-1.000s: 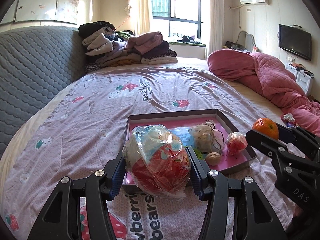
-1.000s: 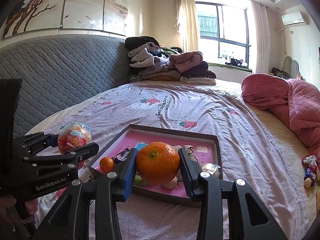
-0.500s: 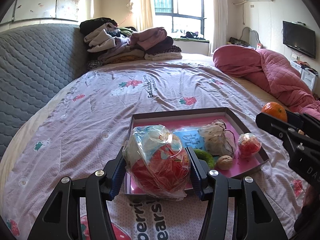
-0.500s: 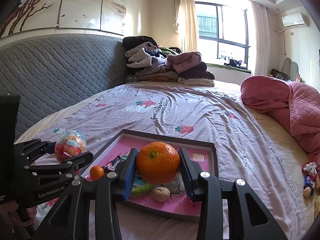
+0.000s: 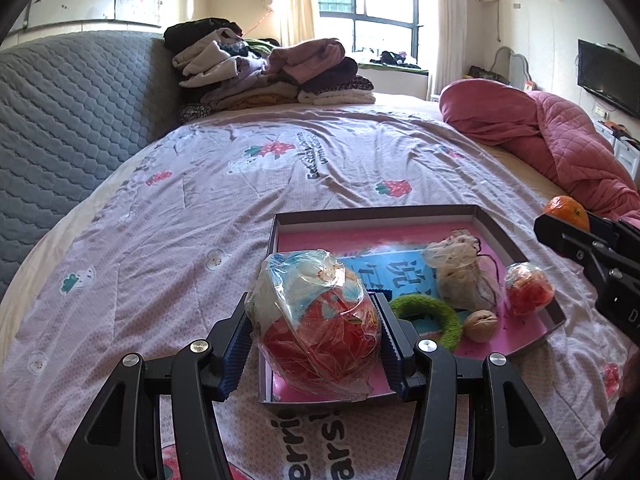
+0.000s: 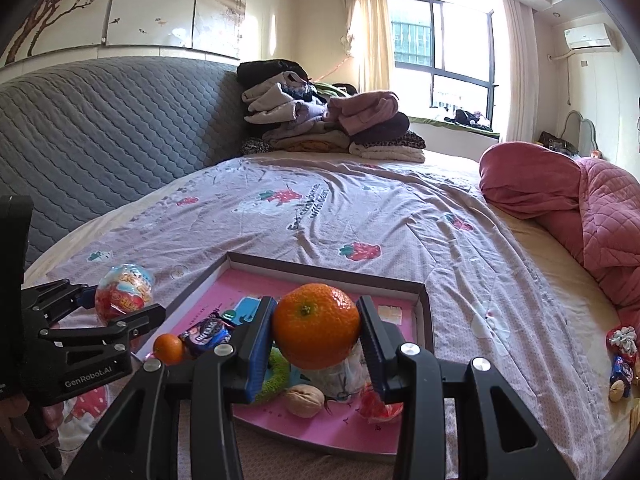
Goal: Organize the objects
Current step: 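Lower candy bag into tray with left gripper while right lowers orange there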
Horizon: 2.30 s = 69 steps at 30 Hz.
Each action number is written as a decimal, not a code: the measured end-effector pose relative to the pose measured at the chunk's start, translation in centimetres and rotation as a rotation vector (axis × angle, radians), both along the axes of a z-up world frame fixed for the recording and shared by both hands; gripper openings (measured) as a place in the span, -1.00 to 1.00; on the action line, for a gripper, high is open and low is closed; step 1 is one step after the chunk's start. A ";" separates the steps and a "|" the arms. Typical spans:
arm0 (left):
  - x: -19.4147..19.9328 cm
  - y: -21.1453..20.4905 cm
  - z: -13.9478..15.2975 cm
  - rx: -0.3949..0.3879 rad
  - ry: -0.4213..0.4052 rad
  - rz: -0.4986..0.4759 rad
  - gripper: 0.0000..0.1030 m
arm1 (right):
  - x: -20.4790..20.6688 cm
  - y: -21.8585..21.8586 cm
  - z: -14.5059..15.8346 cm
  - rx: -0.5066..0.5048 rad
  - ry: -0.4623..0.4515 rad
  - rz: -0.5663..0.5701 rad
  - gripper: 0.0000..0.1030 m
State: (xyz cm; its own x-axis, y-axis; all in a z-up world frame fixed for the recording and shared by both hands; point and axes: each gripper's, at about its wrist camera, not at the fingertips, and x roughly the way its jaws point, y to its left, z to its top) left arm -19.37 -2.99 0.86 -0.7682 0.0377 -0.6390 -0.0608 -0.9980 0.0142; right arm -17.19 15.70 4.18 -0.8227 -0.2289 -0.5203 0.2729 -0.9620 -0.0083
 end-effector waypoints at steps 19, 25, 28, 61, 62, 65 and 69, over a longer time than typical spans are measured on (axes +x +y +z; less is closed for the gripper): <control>-0.6 1.0 -3.0 -0.019 -0.055 -0.032 0.12 | -2.4 -0.8 -3.5 0.056 -0.070 0.005 -0.20; -0.6 1.4 -3.7 -0.017 -0.064 -0.052 0.12 | -2.8 -1.1 -4.4 0.061 -0.091 0.016 -0.20; -0.6 1.7 -4.0 -0.019 -0.068 -0.070 0.12 | -3.1 -1.5 -5.0 0.070 -0.103 0.023 -0.20; -1.5 2.4 -4.9 -0.003 -0.064 -0.133 0.12 | -5.4 -2.7 -8.8 0.144 -0.186 0.057 -0.20; -1.6 2.4 -5.0 -0.003 -0.063 -0.133 0.12 | -5.5 -2.7 -8.9 0.146 -0.186 0.058 -0.20; -1.9 2.5 -5.0 -0.009 -0.061 -0.132 0.12 | -5.6 -3.0 -8.9 0.156 -0.182 0.061 -0.20; -2.3 2.5 -5.2 -0.010 -0.057 -0.138 0.12 | -5.8 -3.3 -9.1 0.167 -0.179 0.067 -0.20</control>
